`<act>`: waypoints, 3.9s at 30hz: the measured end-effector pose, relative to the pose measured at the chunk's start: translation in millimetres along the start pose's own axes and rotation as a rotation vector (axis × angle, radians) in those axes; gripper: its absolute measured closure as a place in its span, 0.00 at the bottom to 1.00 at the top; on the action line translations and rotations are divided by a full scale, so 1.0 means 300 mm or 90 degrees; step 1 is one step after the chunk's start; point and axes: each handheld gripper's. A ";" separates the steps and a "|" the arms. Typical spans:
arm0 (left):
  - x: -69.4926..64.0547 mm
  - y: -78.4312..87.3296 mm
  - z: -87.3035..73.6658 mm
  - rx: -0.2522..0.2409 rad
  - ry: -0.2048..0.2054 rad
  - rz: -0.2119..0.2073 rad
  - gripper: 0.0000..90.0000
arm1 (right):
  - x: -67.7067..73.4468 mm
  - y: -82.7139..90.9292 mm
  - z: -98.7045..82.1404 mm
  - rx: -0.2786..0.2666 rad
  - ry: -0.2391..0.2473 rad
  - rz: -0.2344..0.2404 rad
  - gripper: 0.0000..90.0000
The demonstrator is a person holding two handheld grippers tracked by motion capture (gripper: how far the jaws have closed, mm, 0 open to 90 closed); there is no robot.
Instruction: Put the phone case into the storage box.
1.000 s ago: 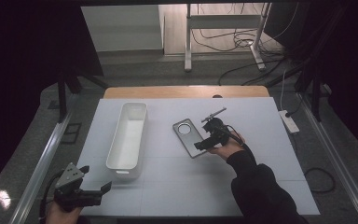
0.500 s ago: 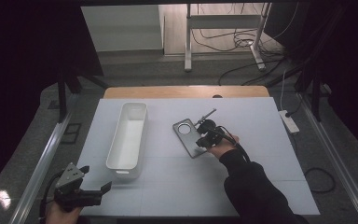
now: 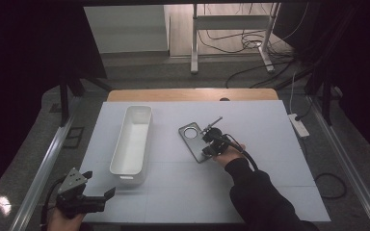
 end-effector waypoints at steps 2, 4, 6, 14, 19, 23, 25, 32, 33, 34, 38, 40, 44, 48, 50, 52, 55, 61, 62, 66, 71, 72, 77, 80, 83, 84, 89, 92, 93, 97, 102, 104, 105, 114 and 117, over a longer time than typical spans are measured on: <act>0.000 0.000 0.000 0.000 0.000 0.000 0.01 | -0.001 -0.004 -0.006 0.002 -0.003 0.002 1.00; 0.000 0.000 0.000 0.000 -0.002 0.000 0.01 | -0.004 -0.005 -0.011 0.003 -0.005 0.004 1.00; -0.001 -0.001 0.000 0.000 -0.002 0.001 0.01 | -0.004 -0.005 -0.015 0.006 -0.008 0.004 1.00; -0.002 -0.001 0.000 0.001 -0.003 0.002 0.01 | -0.003 -0.004 -0.027 0.008 -0.011 0.005 1.00; -0.002 -0.001 0.000 0.001 -0.004 0.003 0.01 | -0.002 0.002 -0.042 0.013 -0.012 0.005 1.00; -0.003 -0.001 0.001 0.001 -0.005 0.003 0.01 | -0.001 0.010 -0.061 0.021 -0.015 0.006 1.00; -0.003 -0.001 0.001 0.002 -0.005 0.004 0.01 | 0.001 0.016 -0.075 0.024 -0.016 0.007 1.00; -0.004 -0.001 0.001 0.003 -0.005 0.003 0.01 | 0.011 0.032 -0.127 0.029 -0.014 0.016 1.00; -0.004 -0.001 0.001 0.003 -0.005 0.004 0.01 | 0.012 0.035 -0.136 0.030 -0.014 0.018 1.00; -0.004 -0.001 0.001 0.003 -0.005 0.004 0.01 | 0.015 0.037 -0.142 0.031 -0.016 0.019 1.00; -0.005 -0.002 0.002 0.003 -0.006 0.006 0.01 | 0.021 0.046 -0.176 0.030 -0.016 0.023 1.00; -0.005 -0.002 0.002 0.003 -0.006 0.006 0.01 | 0.026 0.050 -0.189 0.033 -0.016 0.024 1.00; -0.005 -0.002 0.002 0.003 -0.005 0.005 0.01 | 0.035 0.057 -0.210 0.036 -0.017 0.025 1.00; -0.005 -0.002 0.002 0.004 -0.007 0.006 0.01 | 0.042 0.066 -0.238 0.039 -0.020 0.026 1.00; -0.005 -0.002 0.002 0.004 -0.006 0.006 0.01 | 0.044 0.069 -0.249 0.038 -0.023 0.027 1.00; -0.005 -0.002 0.002 0.004 -0.005 0.005 0.01 | 0.046 0.070 -0.254 0.037 -0.025 0.026 1.00; -0.003 -0.001 0.002 0.003 -0.003 0.004 0.01 | 0.047 0.071 -0.256 0.038 -0.026 0.030 1.00; -0.004 -0.002 0.002 0.004 -0.003 0.004 0.01 | 0.037 0.083 -0.239 0.011 -0.037 0.032 1.00; -0.004 -0.002 0.002 0.004 -0.003 0.005 0.01 | 0.033 0.083 -0.233 0.007 -0.041 0.029 1.00; -0.003 -0.002 0.003 0.004 -0.001 0.004 0.01 | 0.013 0.078 -0.214 0.002 -0.041 0.024 1.00; -0.002 -0.003 0.003 0.005 0.000 0.003 0.01 | -0.001 0.076 -0.191 -0.008 -0.043 0.016 1.00; -0.002 -0.003 0.003 0.005 0.000 0.003 0.01 | -0.002 0.074 -0.186 -0.009 -0.043 0.016 1.00; -0.001 -0.003 0.003 0.005 0.001 0.003 0.01 | -0.006 0.060 -0.170 -0.005 -0.042 0.011 1.00; -0.001 -0.003 0.003 0.005 0.001 0.003 0.01 | -0.009 0.059 -0.169 -0.005 -0.043 0.009 0.98; -0.001 -0.003 0.003 0.005 0.001 0.002 0.01 | -0.010 0.064 -0.167 -0.008 -0.045 0.004 0.91; -0.001 -0.003 0.003 0.005 0.001 0.002 0.01 | -0.010 0.064 -0.167 -0.008 -0.045 0.004 0.91; -0.001 -0.003 0.003 0.005 0.002 0.003 0.01 | -0.011 0.073 -0.164 -0.018 -0.049 -0.020 0.73; -0.001 -0.003 0.003 0.005 0.002 0.003 0.01 | -0.013 0.074 -0.164 -0.023 -0.056 -0.031 0.63; -0.001 -0.003 0.003 0.005 0.002 0.003 0.01 | -0.016 0.072 -0.164 -0.023 -0.059 -0.031 0.58; 0.000 -0.003 0.003 0.005 0.002 0.003 0.01 | -0.031 0.063 -0.164 -0.024 -0.075 -0.038 0.34; 0.000 -0.003 0.002 0.005 0.002 0.002 0.01 | -0.045 0.046 -0.165 -0.013 -0.094 -0.057 0.18; -0.001 -0.003 0.003 0.005 0.002 0.003 0.01 | -0.051 0.041 -0.166 -0.010 -0.099 -0.058 0.20; -0.001 -0.003 0.003 0.005 0.002 0.003 0.01 | -0.053 0.041 -0.167 -0.007 -0.101 -0.056 0.25; 0.000 -0.003 0.002 0.005 0.002 0.002 0.02 | -0.056 0.042 -0.164 0.002 -0.081 -0.032 0.73; -0.001 -0.004 0.003 0.006 0.002 0.001 0.02 | -0.057 0.044 -0.163 0.003 -0.081 -0.029 0.85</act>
Point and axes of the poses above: each handheld gripper's, and its own axes: y roughly backward along the jaws, z roughly out of its top, x roughly to its left, and after that the axes turned 11 degrees about x, right-handed
